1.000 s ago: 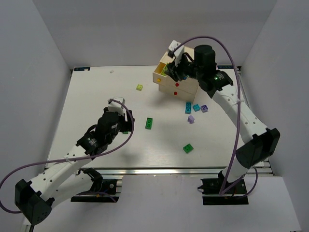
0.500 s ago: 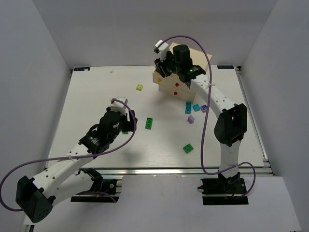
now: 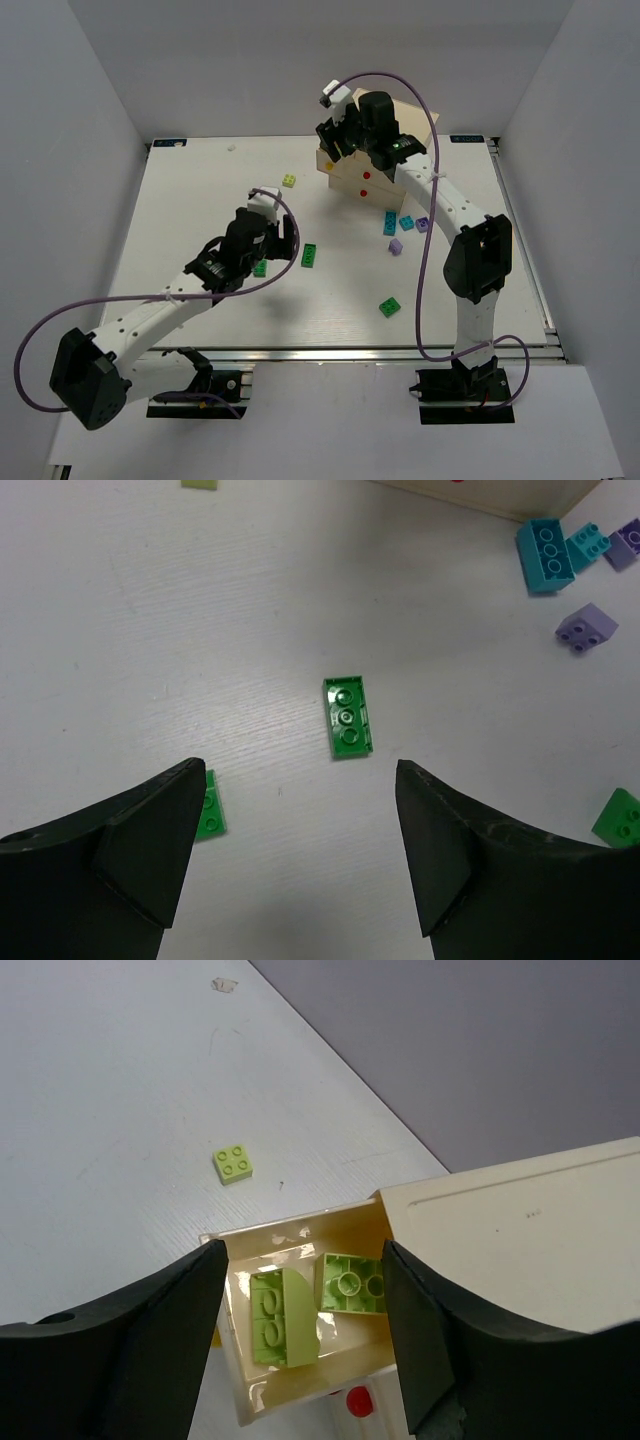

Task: Sort the legos into containers by color

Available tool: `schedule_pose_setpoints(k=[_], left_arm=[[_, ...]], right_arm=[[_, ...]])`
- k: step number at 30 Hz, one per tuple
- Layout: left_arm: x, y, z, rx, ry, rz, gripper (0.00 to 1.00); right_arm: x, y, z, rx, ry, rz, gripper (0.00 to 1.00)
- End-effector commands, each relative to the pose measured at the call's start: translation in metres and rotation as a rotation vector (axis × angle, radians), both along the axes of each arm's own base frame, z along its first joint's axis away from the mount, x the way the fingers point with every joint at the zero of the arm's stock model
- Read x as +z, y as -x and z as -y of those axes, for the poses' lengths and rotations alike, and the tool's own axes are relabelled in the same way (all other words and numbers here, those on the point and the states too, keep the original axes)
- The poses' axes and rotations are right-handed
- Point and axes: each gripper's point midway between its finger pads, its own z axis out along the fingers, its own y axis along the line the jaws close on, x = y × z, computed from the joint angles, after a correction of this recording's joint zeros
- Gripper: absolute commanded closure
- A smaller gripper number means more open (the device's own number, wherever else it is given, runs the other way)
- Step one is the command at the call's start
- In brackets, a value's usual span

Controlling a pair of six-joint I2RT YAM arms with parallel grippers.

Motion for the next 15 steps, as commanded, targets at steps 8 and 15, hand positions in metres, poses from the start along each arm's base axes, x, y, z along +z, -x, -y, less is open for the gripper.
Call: schedule_pose_setpoints(k=[8,15], left_arm=[[0.040,-0.082,0.000,0.109,0.068,0.061,0.61],[-0.028,-0.169,-0.009,0.154,0.089,-0.141,0.33]], right_arm=[[0.132,0.049,0.043,-0.053,-0.244,0.164,0.80],[0.095,0.167,0.090,0.130,-0.290,-0.006,0.41]])
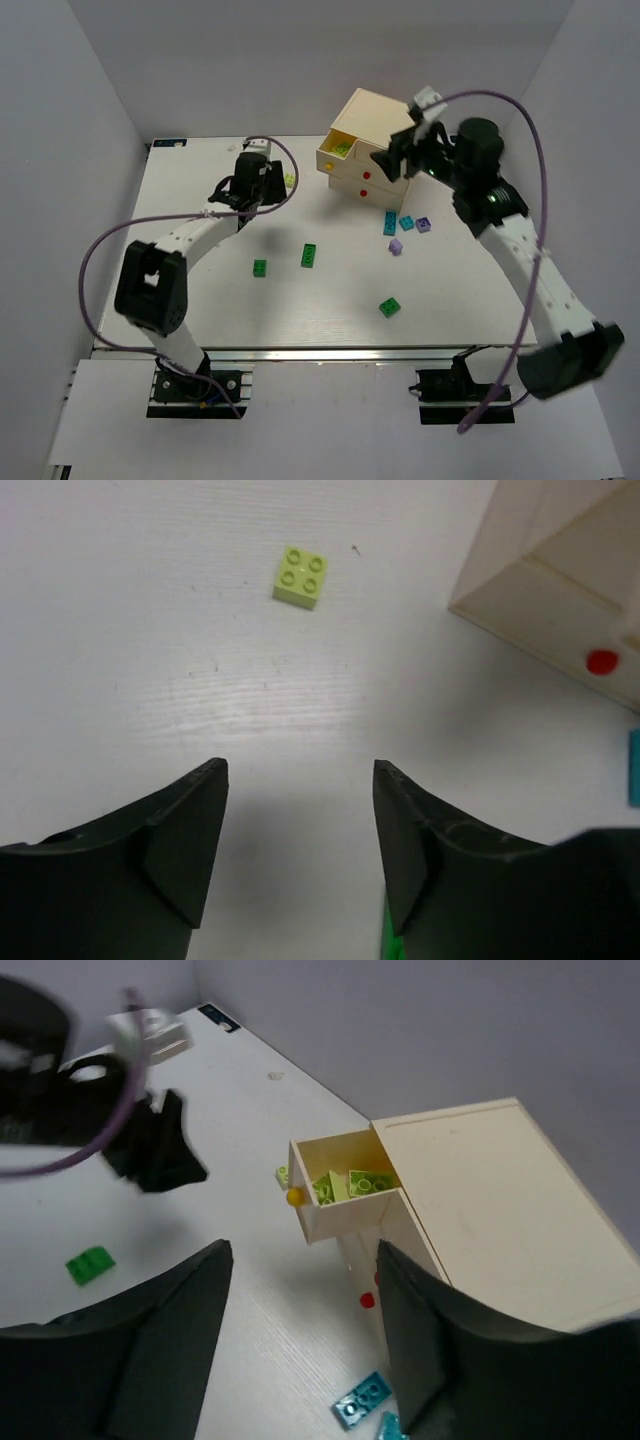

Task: Sort the legos into containers by color

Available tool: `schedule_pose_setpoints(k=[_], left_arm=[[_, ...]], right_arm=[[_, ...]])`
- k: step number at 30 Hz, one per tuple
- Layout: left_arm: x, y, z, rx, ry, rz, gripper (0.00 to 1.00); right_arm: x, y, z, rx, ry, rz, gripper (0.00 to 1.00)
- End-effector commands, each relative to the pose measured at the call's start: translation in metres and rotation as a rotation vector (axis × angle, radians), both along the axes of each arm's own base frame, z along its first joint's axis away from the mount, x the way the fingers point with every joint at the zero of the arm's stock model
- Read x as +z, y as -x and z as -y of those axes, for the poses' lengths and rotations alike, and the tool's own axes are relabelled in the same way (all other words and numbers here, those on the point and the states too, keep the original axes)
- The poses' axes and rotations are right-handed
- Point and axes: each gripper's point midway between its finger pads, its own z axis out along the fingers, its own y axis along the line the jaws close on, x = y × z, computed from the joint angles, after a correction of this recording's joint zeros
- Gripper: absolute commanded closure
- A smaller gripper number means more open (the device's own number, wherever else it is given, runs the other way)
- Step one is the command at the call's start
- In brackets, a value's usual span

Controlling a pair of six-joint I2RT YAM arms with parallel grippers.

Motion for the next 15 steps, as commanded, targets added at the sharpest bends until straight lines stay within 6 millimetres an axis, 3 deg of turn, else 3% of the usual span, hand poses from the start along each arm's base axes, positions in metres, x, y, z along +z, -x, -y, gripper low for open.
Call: schedule_pose_setpoints(k=[1,2,3,4,6,8,12,13,15], left_arm=[[-0.017,-0.033,0.009,-0.022,0.069,-0.073,0.30],[-0.024,-0.040,0.014,-0.033,0.073,-0.091,0.26],[-0.017,-0.055,0.018,-0.047,0.092,-0.082,0.25],[-0.040,-0.064,0.023,-0.055,0.079,-0.120,0.24],[-0.046,-0.076,0.034,-0.110,0.076,-0.113,0.23],[-0.056,-0.095,0.035,-0.128,0.045,-0.107,0.21],[-0.068,-0.121,0.033,-0.123,-0.002,-0.118,0.21],[-0.060,-0.129,0.035,-0.129,-0.004,-0.096,0.21],[-0.071,-0.136,0.037,-0.132,-0.015,-0.105,0.21]], right_arm=[[-0.046,0.056,0.010,0.156,-0.013,-0.105,0.31],[-0.057,0.074,0.011,0.215,0.005,-0.126,0.19],[-0.060,0.085,0.020,0.222,0.007,-0.131,0.15],[-0.081,0.093,0.024,0.234,0.016,-0.174,0.13],[-0.085,0.110,0.027,0.272,0.006,-0.161,0.13],[-0.100,0.112,0.036,0.266,-0.013,-0.179,0.13],[-0.099,0.117,0.048,0.254,-0.030,-0.171,0.13],[-0.099,0.117,0.051,0.247,-0.031,-0.172,0.13],[-0.102,0.118,0.054,0.250,-0.042,-0.179,0.14]])
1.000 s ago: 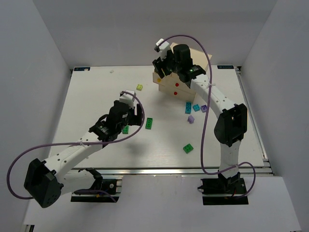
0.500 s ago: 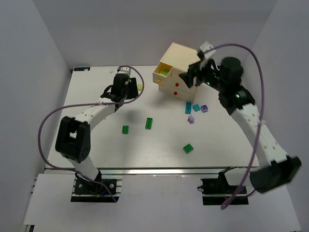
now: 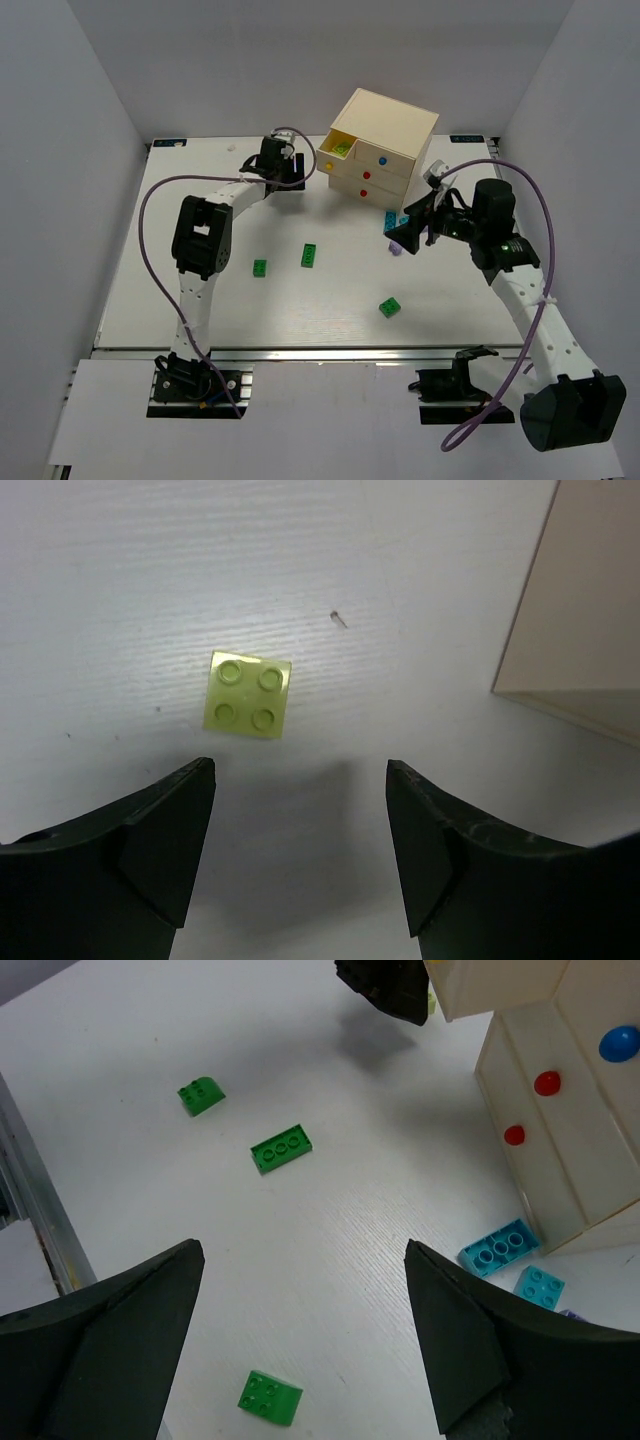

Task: Sort the legos into containers by color

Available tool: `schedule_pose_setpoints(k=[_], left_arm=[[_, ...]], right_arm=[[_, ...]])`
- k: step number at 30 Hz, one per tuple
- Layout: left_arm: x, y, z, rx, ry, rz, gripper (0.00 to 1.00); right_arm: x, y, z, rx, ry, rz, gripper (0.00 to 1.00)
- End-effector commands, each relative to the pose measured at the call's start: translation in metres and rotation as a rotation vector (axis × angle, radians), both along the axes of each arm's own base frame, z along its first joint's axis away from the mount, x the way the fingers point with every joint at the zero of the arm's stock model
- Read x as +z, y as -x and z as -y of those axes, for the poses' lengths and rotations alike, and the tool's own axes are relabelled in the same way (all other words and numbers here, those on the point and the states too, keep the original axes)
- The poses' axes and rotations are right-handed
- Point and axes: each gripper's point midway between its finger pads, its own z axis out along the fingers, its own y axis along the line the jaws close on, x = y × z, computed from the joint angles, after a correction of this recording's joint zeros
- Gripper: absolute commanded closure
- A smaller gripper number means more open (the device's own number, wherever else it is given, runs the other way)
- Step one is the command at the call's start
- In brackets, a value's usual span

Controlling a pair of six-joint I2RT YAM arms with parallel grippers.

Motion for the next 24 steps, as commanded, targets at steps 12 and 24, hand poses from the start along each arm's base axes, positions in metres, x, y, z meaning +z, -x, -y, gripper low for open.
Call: schedule_pose_setpoints(k=[12,24], left_arm=[[0.014,-0.047,-0.006,0.003,-0.086,0.093,0.21],[-0.003,-0.051,-0.003,0.020,-0.070,0.061,0.31]], right_arm=[[0.023,0.012,0.001,0.074,-0.065,0.059,0.14],[0.019,0.010,0.005,0.066,-0.071,0.049,0.15]])
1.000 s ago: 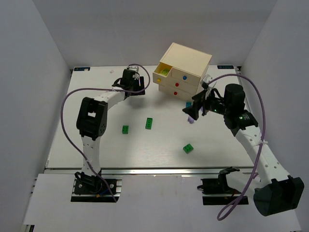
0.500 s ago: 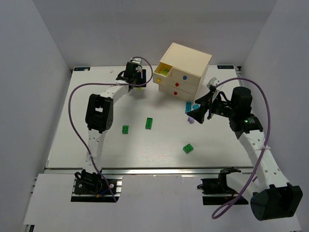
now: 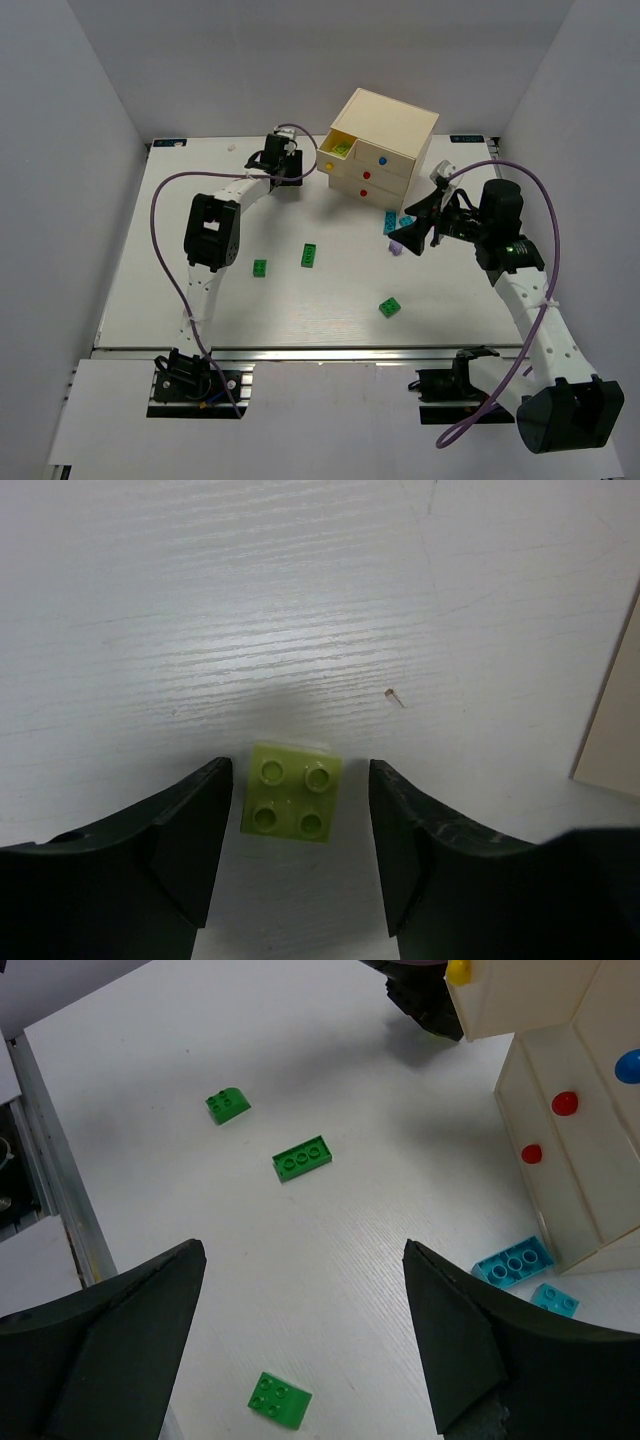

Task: Sort the legos into containers by color

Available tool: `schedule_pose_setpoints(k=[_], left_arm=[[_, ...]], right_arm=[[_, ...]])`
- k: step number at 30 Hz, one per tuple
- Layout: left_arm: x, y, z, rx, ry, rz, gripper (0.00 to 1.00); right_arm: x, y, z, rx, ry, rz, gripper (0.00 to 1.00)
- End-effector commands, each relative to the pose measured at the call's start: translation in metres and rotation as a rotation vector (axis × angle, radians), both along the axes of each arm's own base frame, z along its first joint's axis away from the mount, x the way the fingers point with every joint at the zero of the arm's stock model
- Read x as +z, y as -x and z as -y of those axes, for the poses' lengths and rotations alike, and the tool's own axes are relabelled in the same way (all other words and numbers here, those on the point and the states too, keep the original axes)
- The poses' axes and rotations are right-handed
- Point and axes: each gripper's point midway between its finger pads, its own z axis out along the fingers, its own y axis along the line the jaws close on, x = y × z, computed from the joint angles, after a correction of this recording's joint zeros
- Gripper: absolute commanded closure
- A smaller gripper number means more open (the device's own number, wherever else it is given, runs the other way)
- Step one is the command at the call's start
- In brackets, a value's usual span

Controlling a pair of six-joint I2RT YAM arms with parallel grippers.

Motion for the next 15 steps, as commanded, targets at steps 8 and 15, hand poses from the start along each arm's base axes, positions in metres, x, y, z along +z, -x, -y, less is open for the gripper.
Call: schedule_pose_setpoints(k=[8,15], left_arm=[[0.043,0.001,-0.006,0.037,0.013,0.050,0.83],[0.153,0.033,-0.046,0.149,0.118,0.208,0.95]], right_arm=[[0.001,-0.004,0.006,-0.012,-0.020,0.018,0.16],[-0.009,-0.012,0.014,-0.052,-0.014,0.024,0.19]])
